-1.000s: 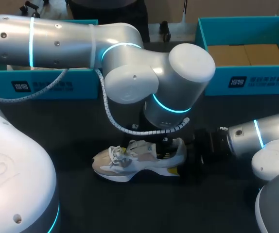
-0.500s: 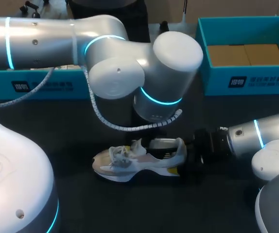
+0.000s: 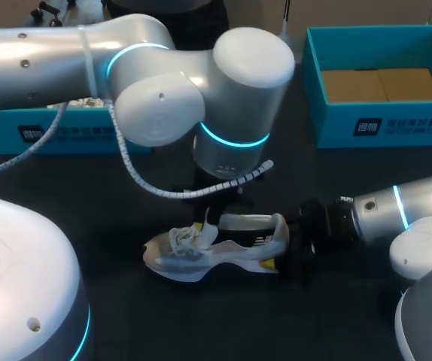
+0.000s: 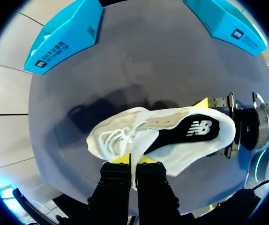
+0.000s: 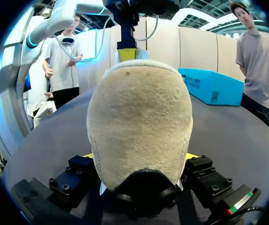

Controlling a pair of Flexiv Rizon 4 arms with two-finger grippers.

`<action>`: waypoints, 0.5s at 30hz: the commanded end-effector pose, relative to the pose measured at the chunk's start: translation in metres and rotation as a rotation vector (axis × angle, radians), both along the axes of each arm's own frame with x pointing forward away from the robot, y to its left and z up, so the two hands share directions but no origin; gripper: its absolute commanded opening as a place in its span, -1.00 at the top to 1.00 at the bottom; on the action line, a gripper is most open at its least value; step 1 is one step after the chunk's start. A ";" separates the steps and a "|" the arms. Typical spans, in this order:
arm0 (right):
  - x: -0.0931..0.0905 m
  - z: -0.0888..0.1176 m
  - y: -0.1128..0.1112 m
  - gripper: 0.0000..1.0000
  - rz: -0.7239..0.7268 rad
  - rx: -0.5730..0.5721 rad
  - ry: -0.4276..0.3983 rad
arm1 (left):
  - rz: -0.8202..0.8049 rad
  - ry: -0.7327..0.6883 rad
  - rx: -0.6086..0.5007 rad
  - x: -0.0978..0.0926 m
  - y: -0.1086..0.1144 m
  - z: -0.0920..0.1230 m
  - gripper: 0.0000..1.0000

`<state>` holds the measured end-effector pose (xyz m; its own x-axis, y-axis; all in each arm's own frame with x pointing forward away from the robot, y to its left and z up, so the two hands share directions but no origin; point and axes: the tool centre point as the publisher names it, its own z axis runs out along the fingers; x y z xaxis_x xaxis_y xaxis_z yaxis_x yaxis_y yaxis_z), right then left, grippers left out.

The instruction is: Take the shoe out of the shoebox, open the shoe tongue, remove and reinsert the insole, then place the shoe into the shoebox

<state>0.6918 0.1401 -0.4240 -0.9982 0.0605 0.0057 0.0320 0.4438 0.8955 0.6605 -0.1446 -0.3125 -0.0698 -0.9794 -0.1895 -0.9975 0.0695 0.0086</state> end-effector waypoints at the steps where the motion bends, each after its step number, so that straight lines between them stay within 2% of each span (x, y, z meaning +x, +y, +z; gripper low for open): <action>1: 0.000 -0.003 0.003 1.00 -0.003 -0.001 -0.002 | -0.010 -0.013 -0.055 -0.006 0.020 0.008 1.00; 8: 0.000 -0.003 0.003 1.00 -0.003 -0.001 -0.002 | -0.017 -0.024 -0.055 -0.007 0.043 0.004 1.00; 15: 0.000 -0.003 0.003 1.00 -0.003 -0.001 -0.002 | 0.021 -0.026 -0.018 -0.003 0.063 -0.008 1.00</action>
